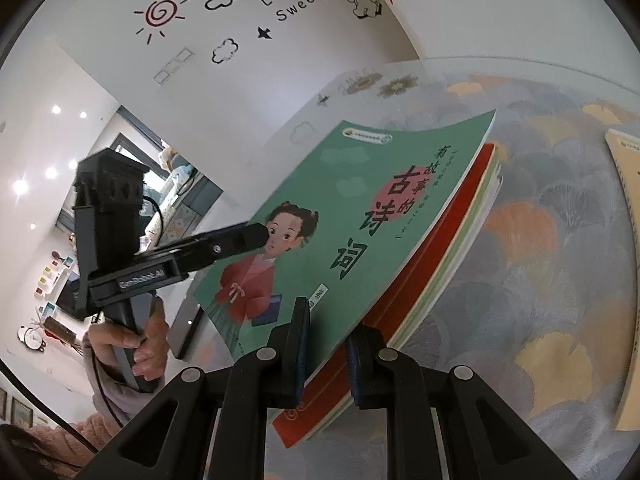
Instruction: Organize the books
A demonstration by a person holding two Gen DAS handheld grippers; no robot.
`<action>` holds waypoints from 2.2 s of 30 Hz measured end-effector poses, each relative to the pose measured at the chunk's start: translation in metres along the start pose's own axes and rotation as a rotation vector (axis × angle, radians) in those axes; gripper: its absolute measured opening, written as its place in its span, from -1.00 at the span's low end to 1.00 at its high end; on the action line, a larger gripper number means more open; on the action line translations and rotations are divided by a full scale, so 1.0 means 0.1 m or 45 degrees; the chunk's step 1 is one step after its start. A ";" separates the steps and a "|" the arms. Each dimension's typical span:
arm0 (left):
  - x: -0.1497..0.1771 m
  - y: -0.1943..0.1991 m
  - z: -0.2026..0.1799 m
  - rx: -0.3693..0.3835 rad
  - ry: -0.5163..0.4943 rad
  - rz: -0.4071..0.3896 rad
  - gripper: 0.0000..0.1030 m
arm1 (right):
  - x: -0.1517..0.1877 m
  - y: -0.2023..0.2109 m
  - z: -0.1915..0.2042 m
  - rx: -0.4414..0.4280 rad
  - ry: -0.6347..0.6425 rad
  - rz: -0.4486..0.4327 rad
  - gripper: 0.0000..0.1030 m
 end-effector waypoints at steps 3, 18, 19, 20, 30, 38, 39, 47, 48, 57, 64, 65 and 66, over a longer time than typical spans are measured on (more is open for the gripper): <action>-0.02 0.00 0.01 -0.067 -0.028 -0.013 -0.22 | 0.00 0.00 -0.02 -0.008 -0.013 -0.009 -0.68; -0.09 0.08 0.04 -0.114 -0.007 -0.033 -0.21 | 0.02 0.06 -0.07 0.046 -0.115 0.029 -0.54; -0.10 0.09 0.03 -0.118 -0.006 -0.034 -0.21 | 0.03 0.09 -0.09 0.049 -0.133 0.032 -0.54; -0.10 0.09 0.02 -0.121 -0.007 -0.034 -0.21 | 0.04 0.10 -0.12 0.050 -0.149 0.032 -0.54; -0.20 0.13 -0.39 -0.107 -0.050 -0.048 -0.20 | 0.32 0.67 -0.49 0.157 -0.263 -0.003 -0.54; -0.24 0.02 -1.33 -0.005 -0.169 -0.060 -0.13 | 0.52 1.75 -1.05 0.237 -0.426 -0.299 -0.54; -0.24 -0.01 -1.44 0.005 -0.181 -0.057 -0.13 | 0.56 1.89 -1.13 0.252 -0.443 -0.325 -0.53; -0.02 -0.59 -2.29 0.100 -0.175 0.035 -0.13 | 0.81 2.62 -1.80 0.435 -0.540 -0.533 -0.37; 0.01 -0.68 -2.35 0.086 -0.177 0.045 -0.13 | 0.81 2.62 -1.89 0.433 -0.555 -0.533 -0.38; 0.13 -1.35 -2.51 -0.004 -0.159 0.154 -0.13 | 0.64 2.49 -2.35 0.530 -0.574 -0.528 -0.38; 0.00 -1.58 -2.56 -0.003 -0.179 0.133 -0.13 | 0.55 2.37 -2.46 0.529 -0.500 -0.480 -0.38; -0.03 -1.61 -2.56 -0.010 -0.178 0.137 -0.12 | 0.53 2.34 -2.46 0.521 -0.482 -0.457 -0.37; -0.07 -1.64 -2.56 -0.028 -0.179 0.139 -0.12 | 0.50 2.28 -2.44 0.499 -0.464 -0.422 -0.30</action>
Point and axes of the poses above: each gripper's, at about its wrist camera, not at the fingertips, and y roughly against the way its jaws point, z to its left, x to its underside, the point moved 6 cm from there along -y, roughly the way its jaws point
